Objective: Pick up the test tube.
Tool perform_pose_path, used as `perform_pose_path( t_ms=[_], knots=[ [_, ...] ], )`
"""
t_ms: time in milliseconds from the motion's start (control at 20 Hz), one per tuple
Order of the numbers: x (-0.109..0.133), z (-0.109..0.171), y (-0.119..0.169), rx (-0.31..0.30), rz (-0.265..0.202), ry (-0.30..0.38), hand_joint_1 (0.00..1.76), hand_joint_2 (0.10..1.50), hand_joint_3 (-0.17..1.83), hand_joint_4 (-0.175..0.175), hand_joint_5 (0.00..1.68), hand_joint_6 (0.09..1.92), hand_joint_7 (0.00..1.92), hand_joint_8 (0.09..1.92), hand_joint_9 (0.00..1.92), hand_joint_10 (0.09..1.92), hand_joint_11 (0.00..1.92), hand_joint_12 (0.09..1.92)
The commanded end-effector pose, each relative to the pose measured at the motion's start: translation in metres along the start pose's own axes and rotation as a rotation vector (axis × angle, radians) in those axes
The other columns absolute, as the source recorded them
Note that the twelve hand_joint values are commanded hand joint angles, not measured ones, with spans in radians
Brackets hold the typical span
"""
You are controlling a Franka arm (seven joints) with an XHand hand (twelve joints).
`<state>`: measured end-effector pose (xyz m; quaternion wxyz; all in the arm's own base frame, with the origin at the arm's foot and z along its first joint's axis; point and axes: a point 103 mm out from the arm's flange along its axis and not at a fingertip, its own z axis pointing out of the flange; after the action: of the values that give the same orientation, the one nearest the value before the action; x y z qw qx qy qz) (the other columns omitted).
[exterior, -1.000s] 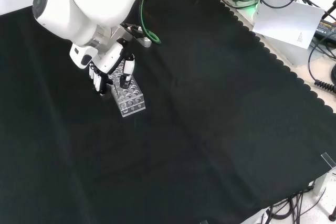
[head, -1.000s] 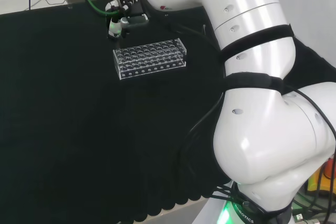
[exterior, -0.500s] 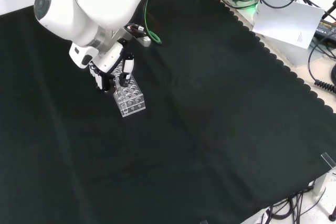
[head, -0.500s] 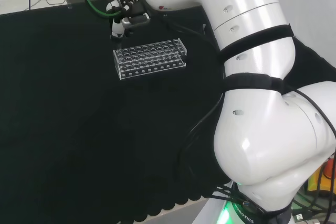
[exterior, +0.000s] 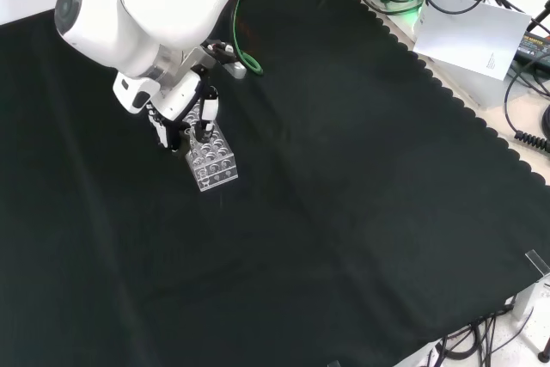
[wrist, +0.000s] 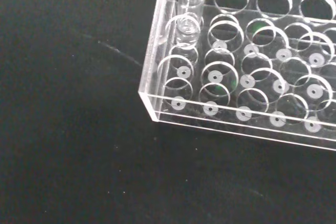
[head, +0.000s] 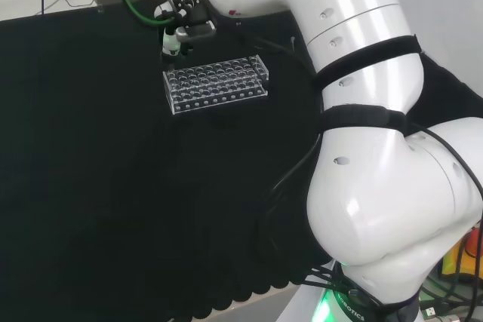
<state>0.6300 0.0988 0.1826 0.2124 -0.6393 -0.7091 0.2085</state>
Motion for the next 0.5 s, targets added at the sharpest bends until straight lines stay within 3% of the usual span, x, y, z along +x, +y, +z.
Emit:
perform_pose_path(
  t_ms=[50,200,300,350,500],
  knots=[
    [0.007,0.000,0.002,-0.029,-0.005,0.022,1.19,1.05,-0.17,-0.175,0.79,0.77,1.07,0.87,1.13,0.69,0.86,1.24],
    [0.011,-0.002,0.002,-0.095,-0.007,0.017,1.26,1.07,-0.11,-0.175,1.00,0.78,1.14,0.82,1.26,0.66,1.07,1.13],
    [0.011,-0.005,0.001,-0.135,-0.007,0.023,1.29,1.08,-0.14,-0.175,1.14,0.68,1.21,0.71,1.39,0.68,1.25,0.96],
    [0.012,-0.006,0.000,-0.149,-0.005,0.028,1.34,1.07,-0.16,-0.175,1.19,0.62,1.23,0.69,1.38,0.60,1.30,0.90],
    [0.011,-0.010,-0.002,-0.193,-0.005,0.067,1.41,1.06,-0.17,-0.175,1.28,0.24,1.26,0.76,1.33,0.60,1.36,0.81]
  ],
)
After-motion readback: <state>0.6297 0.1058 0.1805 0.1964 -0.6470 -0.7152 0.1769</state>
